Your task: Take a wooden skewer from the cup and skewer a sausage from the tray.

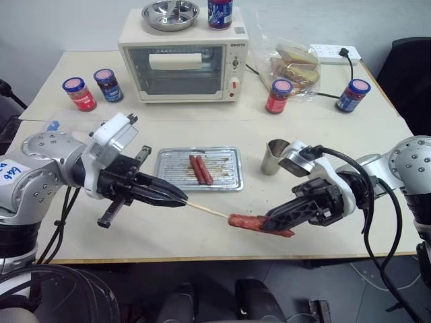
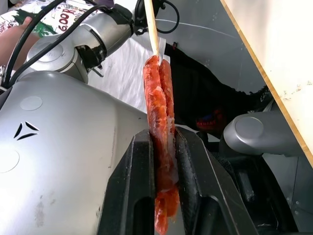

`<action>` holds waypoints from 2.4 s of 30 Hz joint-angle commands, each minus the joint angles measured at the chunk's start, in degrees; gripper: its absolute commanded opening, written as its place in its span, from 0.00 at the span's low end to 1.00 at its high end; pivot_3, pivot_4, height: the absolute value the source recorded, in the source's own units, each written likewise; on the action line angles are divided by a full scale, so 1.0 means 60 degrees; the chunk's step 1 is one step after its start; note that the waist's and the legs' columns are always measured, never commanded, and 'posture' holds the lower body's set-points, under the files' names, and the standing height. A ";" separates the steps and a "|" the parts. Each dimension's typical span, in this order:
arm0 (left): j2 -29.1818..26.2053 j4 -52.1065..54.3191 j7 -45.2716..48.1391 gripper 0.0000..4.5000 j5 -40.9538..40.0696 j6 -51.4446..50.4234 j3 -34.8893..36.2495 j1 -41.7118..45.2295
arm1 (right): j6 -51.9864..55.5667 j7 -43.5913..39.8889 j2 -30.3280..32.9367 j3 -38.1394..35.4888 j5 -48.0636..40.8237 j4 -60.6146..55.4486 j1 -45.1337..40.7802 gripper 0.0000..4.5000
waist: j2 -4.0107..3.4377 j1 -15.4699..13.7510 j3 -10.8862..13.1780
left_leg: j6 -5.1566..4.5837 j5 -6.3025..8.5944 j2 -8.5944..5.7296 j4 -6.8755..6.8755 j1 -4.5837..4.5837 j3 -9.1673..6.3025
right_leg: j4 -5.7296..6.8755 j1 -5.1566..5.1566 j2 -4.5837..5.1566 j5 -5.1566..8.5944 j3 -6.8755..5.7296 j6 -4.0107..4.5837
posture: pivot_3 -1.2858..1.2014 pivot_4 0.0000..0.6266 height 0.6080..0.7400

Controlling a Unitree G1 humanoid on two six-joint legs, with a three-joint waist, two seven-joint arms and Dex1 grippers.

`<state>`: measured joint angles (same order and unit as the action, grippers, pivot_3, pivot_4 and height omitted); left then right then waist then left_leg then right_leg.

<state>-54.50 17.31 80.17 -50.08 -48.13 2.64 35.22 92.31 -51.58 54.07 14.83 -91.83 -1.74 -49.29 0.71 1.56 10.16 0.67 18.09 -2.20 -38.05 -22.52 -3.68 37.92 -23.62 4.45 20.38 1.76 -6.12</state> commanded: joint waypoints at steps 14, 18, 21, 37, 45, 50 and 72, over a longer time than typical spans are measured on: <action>0.0465 0.0414 -0.0471 0.00 -0.0154 0.0036 -0.0054 -0.0011 | 0.0031 0.0654 -0.0324 -0.0281 -0.0941 0.0493 -0.0437 0.09 | 0.0000 0.0002 0.0000 | 0.0000 0.0000 0.0001 -0.0001 0.0000 0.0000 | 0.0002 -0.0001 -0.0001 0.0000 -0.0002 0.0000 | 0.52 0.24 1.00; 0.0602 0.0542 -0.0633 0.00 -0.0214 0.0024 -0.0096 -0.0060 | 0.0031 0.0948 -0.0381 -0.0209 -0.1284 0.0697 -0.0530 0.09 | 0.0000 -0.0003 0.0000 | 0.0000 0.0000 0.0000 -0.0005 -0.0002 -0.0001 | 0.0001 0.0001 0.0001 0.0000 -0.0002 -0.0001 | 0.52 0.24 1.00; 0.0726 0.0566 -0.0717 0.00 -0.0195 0.0059 -0.0130 -0.0067 | 0.0031 0.1148 -0.0409 -0.0131 -0.1534 0.0740 -0.0583 0.09 | 0.0000 0.0005 0.0000 | 0.0000 0.0000 0.0000 -0.0004 -0.0002 -0.0001 | 0.0002 0.0000 0.0000 -0.0001 -0.0003 -0.0001 | 0.52 0.24 1.00; 0.1498 0.0765 -0.1394 0.00 -0.0072 0.0157 -0.0312 -0.0149 | -0.0095 0.2083 -0.0473 0.0131 -0.2633 0.0913 -0.0703 0.09 | 0.0000 0.0002 0.0000 | 0.0000 0.0000 0.0000 -0.0011 -0.0004 -0.0001 | 0.0003 0.0003 -0.0001 -0.0001 -0.0006 -0.0002 | 0.52 0.24 1.00; 0.1588 0.0740 -0.1504 0.00 -0.0112 0.0074 -0.0246 -0.0245 | -0.0213 0.2394 -0.0361 0.0198 -0.3005 0.0895 -0.0616 0.29 | 0.0000 0.0001 0.0000 | 0.0000 0.0000 0.0000 -0.0011 -0.0004 -0.0001 | 0.0003 0.0003 -0.0001 -0.0001 -0.0006 -0.0002 | 0.52 0.24 1.00; 0.1430 0.0599 -0.1560 0.00 -0.0250 -0.0089 -0.0032 -0.0450 | -0.0303 0.2610 -0.0239 0.0188 -0.3045 0.0924 -0.0570 0.57 | 0.0000 0.0002 0.0000 | 0.0000 0.0000 0.0000 -0.0011 -0.0004 -0.0001 | 0.0003 0.0003 -0.0001 -0.0001 -0.0006 -0.0002 | 0.52 0.24 1.00; 0.1322 0.1408 -0.4074 0.00 -0.2472 -0.1134 0.3181 -0.3315 | -0.4580 -0.1572 0.1926 -0.1140 0.5106 -0.3428 0.0468 0.87 | 0.0000 -0.0038 0.0000 | -0.0008 0.0005 -0.0002 -0.0006 -0.0015 -0.0008 | -0.0010 -0.0002 0.0002 -0.0002 -0.0005 -0.0004 | 0.52 0.24 1.00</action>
<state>-46.68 23.16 57.92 -61.83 -54.74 18.31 16.43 68.95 -57.94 64.23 10.64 -64.57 -20.09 -46.79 0.71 1.33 10.16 0.62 18.12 -2.22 -38.09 -22.61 -3.72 37.86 -23.63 4.46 20.36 1.73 -6.16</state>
